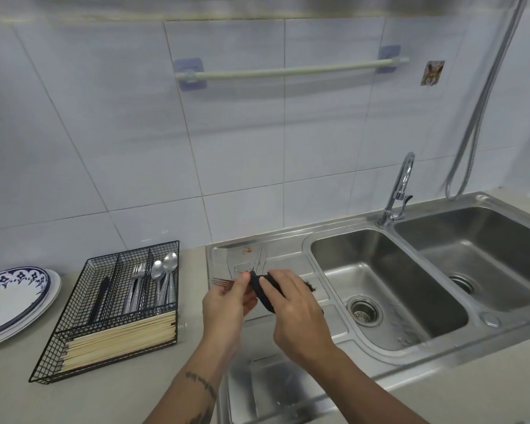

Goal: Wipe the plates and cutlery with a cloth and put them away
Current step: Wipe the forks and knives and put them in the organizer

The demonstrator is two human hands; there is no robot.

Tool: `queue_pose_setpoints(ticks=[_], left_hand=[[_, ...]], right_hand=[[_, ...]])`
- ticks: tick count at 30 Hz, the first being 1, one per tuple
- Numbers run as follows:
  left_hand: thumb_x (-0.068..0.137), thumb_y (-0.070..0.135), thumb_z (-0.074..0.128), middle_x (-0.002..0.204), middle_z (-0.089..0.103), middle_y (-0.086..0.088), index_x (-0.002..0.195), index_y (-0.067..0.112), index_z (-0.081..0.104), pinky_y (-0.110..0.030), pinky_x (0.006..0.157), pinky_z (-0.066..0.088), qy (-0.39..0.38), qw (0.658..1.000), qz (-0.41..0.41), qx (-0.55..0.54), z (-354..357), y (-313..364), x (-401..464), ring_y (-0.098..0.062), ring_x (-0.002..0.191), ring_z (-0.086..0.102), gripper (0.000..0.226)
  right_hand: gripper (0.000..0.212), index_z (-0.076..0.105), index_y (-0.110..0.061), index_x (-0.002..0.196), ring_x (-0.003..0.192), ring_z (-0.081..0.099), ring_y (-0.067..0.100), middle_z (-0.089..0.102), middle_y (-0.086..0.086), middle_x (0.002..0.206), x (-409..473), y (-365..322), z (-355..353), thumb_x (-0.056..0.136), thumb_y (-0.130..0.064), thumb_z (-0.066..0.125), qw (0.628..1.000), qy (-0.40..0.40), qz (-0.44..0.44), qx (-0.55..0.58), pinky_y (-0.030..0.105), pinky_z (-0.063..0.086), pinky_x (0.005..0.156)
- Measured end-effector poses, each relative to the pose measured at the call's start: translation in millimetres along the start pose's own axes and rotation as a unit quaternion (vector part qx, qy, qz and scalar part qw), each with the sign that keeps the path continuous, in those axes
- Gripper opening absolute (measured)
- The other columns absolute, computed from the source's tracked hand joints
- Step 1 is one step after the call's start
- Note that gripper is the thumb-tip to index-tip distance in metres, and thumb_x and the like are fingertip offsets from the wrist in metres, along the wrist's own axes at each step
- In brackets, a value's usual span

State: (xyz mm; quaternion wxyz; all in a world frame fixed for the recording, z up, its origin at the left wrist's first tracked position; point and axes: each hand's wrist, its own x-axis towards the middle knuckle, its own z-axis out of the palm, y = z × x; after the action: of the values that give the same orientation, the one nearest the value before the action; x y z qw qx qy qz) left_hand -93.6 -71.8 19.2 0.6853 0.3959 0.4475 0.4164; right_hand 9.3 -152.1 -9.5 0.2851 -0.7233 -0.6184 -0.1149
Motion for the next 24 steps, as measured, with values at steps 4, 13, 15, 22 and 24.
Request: queue_pose_setpoints(ticks=[4, 13, 15, 22, 24], left_hand=[[0.095, 0.018, 0.066, 0.079, 0.076, -0.012, 0.094, 0.004, 0.071, -0.032, 0.068, 0.058, 0.029, 0.998, 0.022, 0.058, -5.5, -4.9, -0.5, -0.021, 0.074, 0.075, 0.015], [0.096, 0.022, 0.064, 0.072, 0.076, -0.009, 0.089, 0.004, 0.072, -0.035, 0.069, 0.054, 0.107, 0.993, 0.004, 0.056, -21.0, -12.3, 16.9, -0.022, 0.070, 0.073, 0.021], [0.096, 0.024, 0.063, 0.072, 0.076, -0.009, 0.090, 0.003, 0.071, -0.035, 0.070, 0.055, 0.124, 0.991, -0.003, 0.049, -26.0, -15.8, 20.8, -0.023, 0.071, 0.073, 0.023], [0.095, 0.020, 0.065, 0.072, 0.075, -0.011, 0.088, 0.003, 0.072, -0.034, 0.067, 0.057, 0.142, 0.989, 0.000, 0.046, -32.2, -8.9, 36.1, -0.025, 0.069, 0.074, 0.020], [0.094, 0.024, 0.065, 0.069, 0.075, -0.009, 0.085, 0.005, 0.070, -0.040, 0.074, 0.059, 0.170, 0.984, -0.004, 0.049, -41.7, -6.7, 43.5, -0.027, 0.072, 0.074, 0.022]], right_hand=[[0.078, 0.053, -0.013, 0.133, 0.127, 0.049, 0.025, 0.055, 0.006, 0.133, -10.0, 7.9, 7.9, 0.060, 0.001, 0.077, 0.998, -0.049, 0.025, -0.015, 0.036, 0.042, 0.106], [0.082, 0.059, -0.013, 0.129, 0.123, 0.054, 0.027, 0.060, 0.006, 0.129, -0.7, 1.5, 15.8, 0.052, -0.004, 0.084, 0.997, -0.067, -0.017, -0.037, 0.037, 0.042, 0.102], [0.082, 0.061, -0.015, 0.127, 0.121, 0.055, 0.026, 0.061, 0.005, 0.127, 1.2, 0.9, 16.7, 0.050, -0.010, 0.088, 0.995, -0.092, -0.015, -0.044, 0.036, 0.042, 0.102], [0.079, 0.060, -0.014, 0.128, 0.117, 0.057, 0.027, 0.061, 0.008, 0.127, 19.9, -8.7, 36.7, 0.054, -0.015, 0.087, 0.989, -0.109, -0.079, -0.058, 0.039, 0.044, 0.102], [0.078, 0.064, -0.015, 0.124, 0.111, 0.061, 0.025, 0.065, 0.007, 0.121, 26.6, -1.2, 41.5, 0.051, -0.019, 0.091, 0.987, -0.118, -0.078, -0.074, 0.038, 0.047, 0.098]])
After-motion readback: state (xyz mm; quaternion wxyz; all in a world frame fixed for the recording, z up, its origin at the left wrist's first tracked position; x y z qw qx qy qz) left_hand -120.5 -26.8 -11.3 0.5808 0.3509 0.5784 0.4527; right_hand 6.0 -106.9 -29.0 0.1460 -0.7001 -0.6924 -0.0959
